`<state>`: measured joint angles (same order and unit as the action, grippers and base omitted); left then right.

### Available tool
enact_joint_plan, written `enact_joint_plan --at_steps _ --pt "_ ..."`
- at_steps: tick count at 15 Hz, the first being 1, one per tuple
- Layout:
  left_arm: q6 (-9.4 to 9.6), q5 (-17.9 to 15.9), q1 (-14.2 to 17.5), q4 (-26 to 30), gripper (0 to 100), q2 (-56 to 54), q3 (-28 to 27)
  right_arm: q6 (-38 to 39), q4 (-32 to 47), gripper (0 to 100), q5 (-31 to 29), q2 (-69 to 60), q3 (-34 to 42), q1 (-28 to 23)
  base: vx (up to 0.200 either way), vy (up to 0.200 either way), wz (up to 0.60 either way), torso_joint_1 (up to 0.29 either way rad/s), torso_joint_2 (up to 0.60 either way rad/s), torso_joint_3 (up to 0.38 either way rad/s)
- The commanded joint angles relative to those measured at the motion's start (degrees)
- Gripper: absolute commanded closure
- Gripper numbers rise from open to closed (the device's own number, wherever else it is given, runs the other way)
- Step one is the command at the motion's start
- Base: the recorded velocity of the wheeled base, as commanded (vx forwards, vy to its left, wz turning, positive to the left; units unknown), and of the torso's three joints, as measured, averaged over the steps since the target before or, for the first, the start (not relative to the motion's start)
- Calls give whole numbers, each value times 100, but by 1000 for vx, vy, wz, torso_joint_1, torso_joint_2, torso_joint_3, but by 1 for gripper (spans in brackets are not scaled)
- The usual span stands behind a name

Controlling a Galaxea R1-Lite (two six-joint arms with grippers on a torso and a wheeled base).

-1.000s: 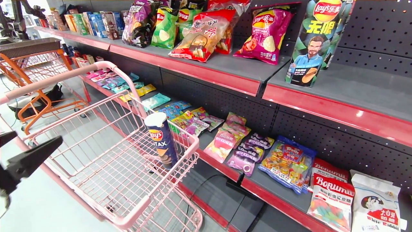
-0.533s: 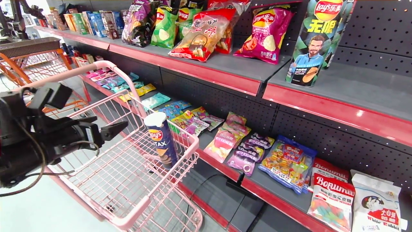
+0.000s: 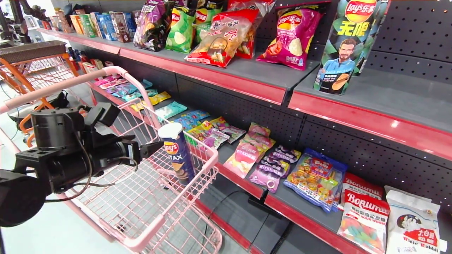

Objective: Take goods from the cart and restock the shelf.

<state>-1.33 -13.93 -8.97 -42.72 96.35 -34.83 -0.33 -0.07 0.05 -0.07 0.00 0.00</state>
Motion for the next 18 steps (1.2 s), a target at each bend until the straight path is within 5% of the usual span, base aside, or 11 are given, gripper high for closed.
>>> enact_joint_plan --at_steps 1,7,11,18 --pt "1 -13 -70 -17 0 375 -103 -2 -1 0 4 7 0 0 0 0 0 0 0 0" --pt "115 -162 -175 -105 0 964 -463 -2 -1 0 4 7 0 0 0 0 0 0 0 0" --pt "150 -171 -210 -817 0 1448 -463 -2 -1 0 13 7 0 0 0 0 0 0 0 0" --pt "159 -197 -298 -835 0 1755 -692 -2 -1 0 13 7 0 0 0 0 0 0 0 0"
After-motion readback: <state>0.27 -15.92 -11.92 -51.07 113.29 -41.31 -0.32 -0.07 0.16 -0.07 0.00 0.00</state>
